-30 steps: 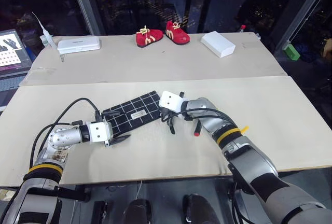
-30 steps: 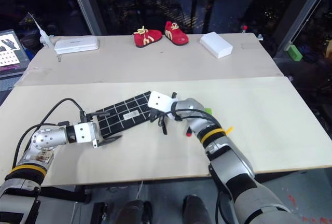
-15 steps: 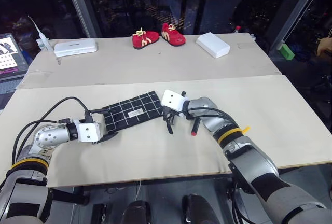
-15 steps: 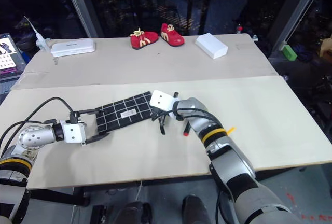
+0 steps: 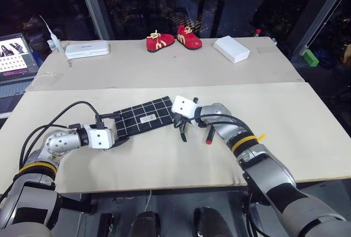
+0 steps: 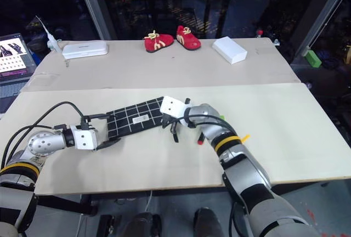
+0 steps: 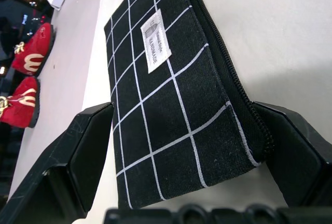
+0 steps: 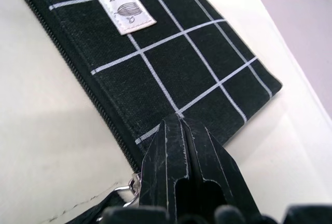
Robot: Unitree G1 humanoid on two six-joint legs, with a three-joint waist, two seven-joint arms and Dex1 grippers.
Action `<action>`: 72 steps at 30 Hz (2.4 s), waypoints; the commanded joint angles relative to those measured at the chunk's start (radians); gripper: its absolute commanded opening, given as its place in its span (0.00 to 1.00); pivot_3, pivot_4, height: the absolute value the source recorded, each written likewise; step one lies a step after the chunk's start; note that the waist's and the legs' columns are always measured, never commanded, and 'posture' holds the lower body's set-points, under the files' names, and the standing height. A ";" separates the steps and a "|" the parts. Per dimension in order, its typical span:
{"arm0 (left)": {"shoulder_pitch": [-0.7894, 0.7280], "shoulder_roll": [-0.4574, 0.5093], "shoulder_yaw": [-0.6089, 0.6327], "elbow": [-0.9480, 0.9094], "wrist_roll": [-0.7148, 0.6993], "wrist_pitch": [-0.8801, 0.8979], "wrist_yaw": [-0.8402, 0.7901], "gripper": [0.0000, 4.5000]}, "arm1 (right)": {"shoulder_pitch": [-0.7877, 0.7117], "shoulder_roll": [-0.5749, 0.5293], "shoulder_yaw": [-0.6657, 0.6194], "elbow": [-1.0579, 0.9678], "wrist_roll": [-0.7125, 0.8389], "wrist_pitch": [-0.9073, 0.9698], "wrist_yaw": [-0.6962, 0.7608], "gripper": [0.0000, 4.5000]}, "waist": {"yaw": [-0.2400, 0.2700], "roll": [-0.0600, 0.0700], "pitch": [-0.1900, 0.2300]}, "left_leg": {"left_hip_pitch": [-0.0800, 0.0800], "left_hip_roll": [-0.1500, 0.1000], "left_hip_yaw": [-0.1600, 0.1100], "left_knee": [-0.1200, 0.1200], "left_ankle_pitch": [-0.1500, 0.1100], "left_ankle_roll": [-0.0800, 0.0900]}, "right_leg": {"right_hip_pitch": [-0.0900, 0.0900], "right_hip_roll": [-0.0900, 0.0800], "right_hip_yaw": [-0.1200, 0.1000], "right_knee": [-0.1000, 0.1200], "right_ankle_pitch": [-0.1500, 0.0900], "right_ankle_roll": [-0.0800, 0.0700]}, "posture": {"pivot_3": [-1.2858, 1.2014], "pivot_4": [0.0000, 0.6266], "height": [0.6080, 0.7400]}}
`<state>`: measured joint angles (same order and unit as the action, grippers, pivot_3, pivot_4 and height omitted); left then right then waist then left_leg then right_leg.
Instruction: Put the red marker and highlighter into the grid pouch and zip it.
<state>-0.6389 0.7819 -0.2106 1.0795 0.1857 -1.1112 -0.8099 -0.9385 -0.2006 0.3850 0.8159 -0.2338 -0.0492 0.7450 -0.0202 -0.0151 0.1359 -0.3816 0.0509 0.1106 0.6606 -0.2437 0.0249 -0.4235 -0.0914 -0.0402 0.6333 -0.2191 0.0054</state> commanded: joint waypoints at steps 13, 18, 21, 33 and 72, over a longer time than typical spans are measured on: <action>0.023 -0.059 0.070 -0.055 -0.192 0.180 -0.315 1.00 | -0.002 0.001 0.040 -0.005 -0.083 0.086 0.001 0.02 | 0.005 -0.001 -0.001 | -0.003 -0.001 0.000 0.000 -0.001 0.001 | -0.001 0.000 -0.001 -0.003 0.000 0.000 | 0.52 0.24 1.00; 0.008 -0.027 0.064 -0.032 -0.142 0.161 -0.281 1.00 | -0.019 0.006 0.037 0.015 -0.083 0.073 -0.005 0.02 | 0.001 -0.001 -0.001 | -0.003 -0.001 -0.001 0.000 -0.001 0.001 | -0.001 0.000 0.000 -0.003 0.000 0.000 | 0.52 0.24 1.00; -0.008 0.026 0.038 0.001 -0.030 0.116 -0.168 1.00 | -0.020 0.012 0.035 0.021 -0.080 0.070 -0.006 0.02 | -0.001 -0.001 -0.001 | -0.003 0.000 -0.001 0.000 -0.001 0.001 | -0.001 0.000 0.000 -0.003 0.000 0.000 | 0.52 0.24 1.00; -0.043 -0.019 0.004 0.022 0.076 0.046 0.060 1.00 | -0.008 0.006 0.027 0.000 -0.073 0.072 0.000 0.02 | 0.006 -0.001 -0.001 | -0.003 0.000 0.000 0.000 -0.001 0.001 | -0.001 0.000 -0.001 -0.002 0.000 0.000 | 0.52 0.24 1.00; 0.042 -0.132 0.136 -0.260 -0.332 0.466 -0.383 0.00 | -0.012 0.023 -0.181 -0.172 0.215 0.331 0.185 0.42 | 0.001 -0.001 0.000 | -0.010 0.000 -0.002 0.000 -0.001 0.002 | -0.005 0.001 -0.001 -0.004 0.000 0.001 | 0.52 0.24 1.00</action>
<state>-0.6052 0.6469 -0.1000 0.8817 -0.1088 -0.6924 -1.1972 -0.9311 -0.1778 0.2542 0.7218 -0.0893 0.2198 0.8949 -0.0190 -0.0165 0.1359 -0.3933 0.0510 0.1080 0.6609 -0.2448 0.0268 -0.4297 -0.0908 -0.0414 0.6300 -0.2188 0.0063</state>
